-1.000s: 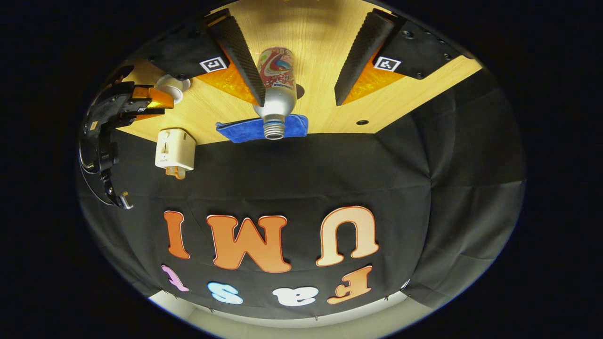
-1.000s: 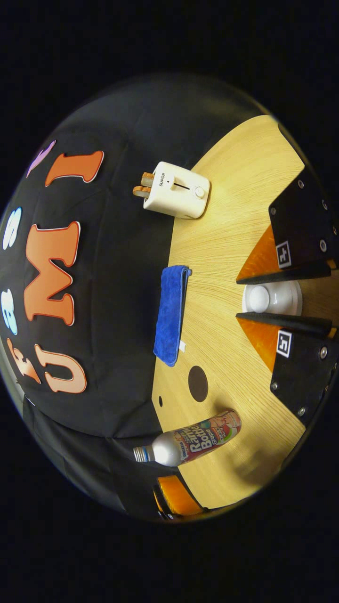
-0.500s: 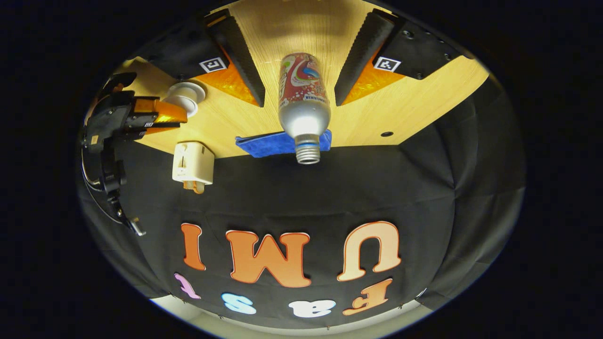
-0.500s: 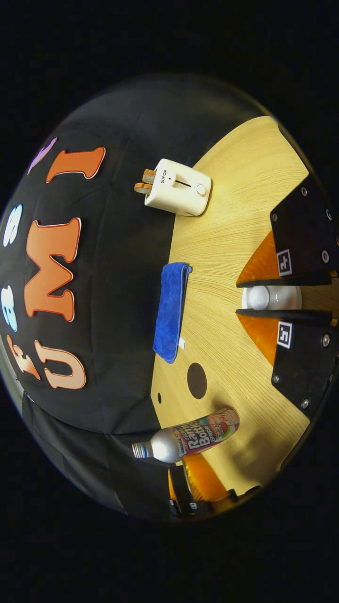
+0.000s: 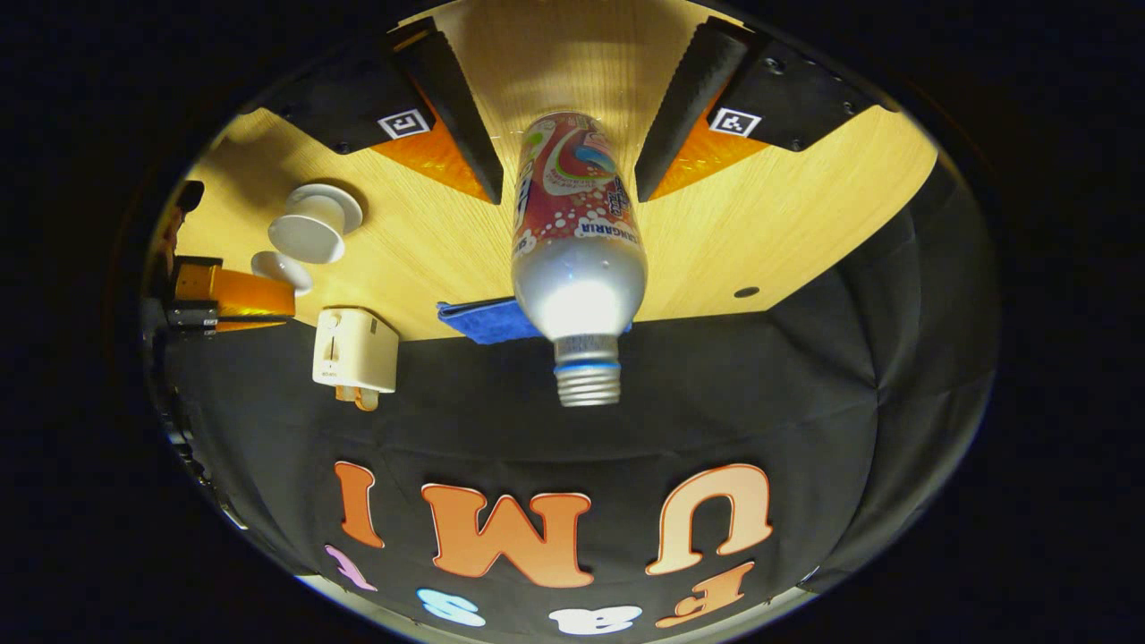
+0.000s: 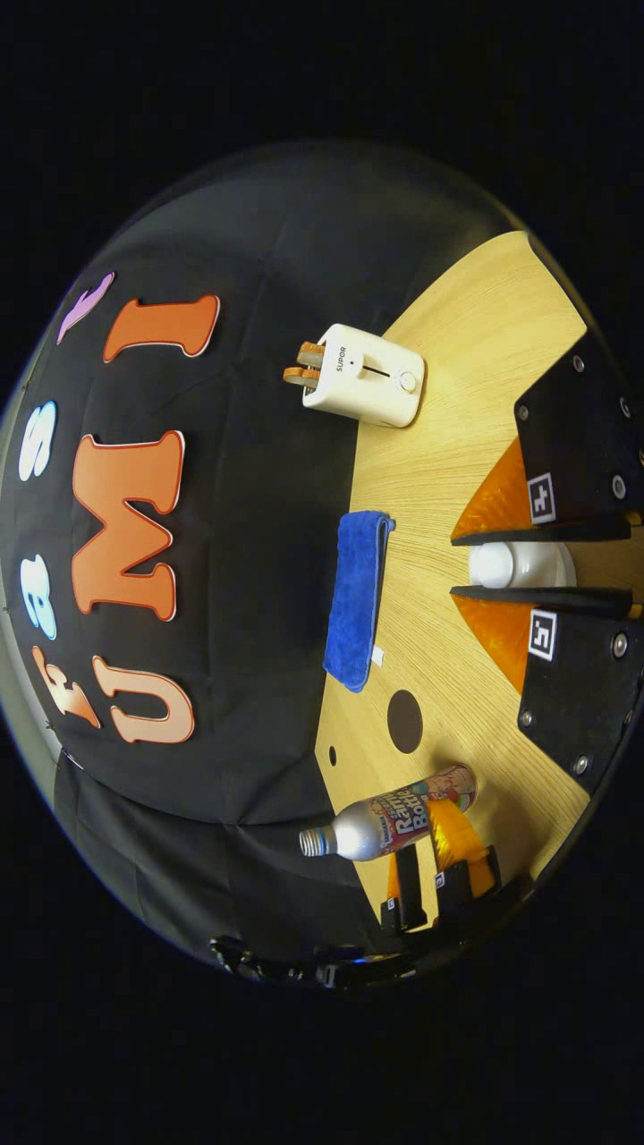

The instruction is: Open the teacup lid with one hand, grasp the water bottle and pour water into the teacup with the other hand; after pouring, place the water bottle on the coaster and then close the teacup lid.

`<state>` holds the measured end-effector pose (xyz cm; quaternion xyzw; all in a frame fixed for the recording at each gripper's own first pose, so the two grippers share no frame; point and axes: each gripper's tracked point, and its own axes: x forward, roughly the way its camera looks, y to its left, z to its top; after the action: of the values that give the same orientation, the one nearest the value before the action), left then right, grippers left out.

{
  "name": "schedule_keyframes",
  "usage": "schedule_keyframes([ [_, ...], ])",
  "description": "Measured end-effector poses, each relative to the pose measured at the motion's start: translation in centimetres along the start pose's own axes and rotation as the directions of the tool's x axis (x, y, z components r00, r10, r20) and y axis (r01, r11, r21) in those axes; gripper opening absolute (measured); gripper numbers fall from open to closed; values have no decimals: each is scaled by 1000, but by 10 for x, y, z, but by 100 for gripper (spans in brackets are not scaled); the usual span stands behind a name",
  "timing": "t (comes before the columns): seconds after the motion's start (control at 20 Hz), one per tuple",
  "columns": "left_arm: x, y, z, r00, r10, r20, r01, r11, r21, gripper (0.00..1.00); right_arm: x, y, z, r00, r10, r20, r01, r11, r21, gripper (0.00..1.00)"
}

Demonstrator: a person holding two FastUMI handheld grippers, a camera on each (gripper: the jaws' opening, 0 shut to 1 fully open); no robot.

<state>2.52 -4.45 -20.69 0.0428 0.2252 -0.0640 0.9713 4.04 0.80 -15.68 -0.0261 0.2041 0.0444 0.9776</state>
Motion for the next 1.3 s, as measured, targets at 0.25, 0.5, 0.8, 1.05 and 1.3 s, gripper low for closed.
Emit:
schedule_keyframes([
  [0.25, 13, 3, 3, 1000, 21, -4, -21, 1000, -7, 98, -8, -15, 6, 999, -32, 19, 32, 999, -1, 16],
  [0.5, 16, 7, 5, 999, 44, -1, -44, 999, 2, 86, -17, -27, 7, 998, -51, 35, 51, 999, 6, 20],
  [0.8, 16, 5, 21, 997, 79, 24, -81, 988, 128, 85, -23, -43, 10, 996, -74, 55, 72, 997, 28, 21],
  [1.05, 17, -8, 33, 994, 90, 55, -102, 951, 292, 85, -30, -57, 9, 994, -92, 65, 89, 995, 40, 20],
  [1.3, 19, -28, 32, 995, 77, 61, -97, 885, 456, 86, -36, -72, 5, 992, -109, 64, 105, 992, 66, 20],
])
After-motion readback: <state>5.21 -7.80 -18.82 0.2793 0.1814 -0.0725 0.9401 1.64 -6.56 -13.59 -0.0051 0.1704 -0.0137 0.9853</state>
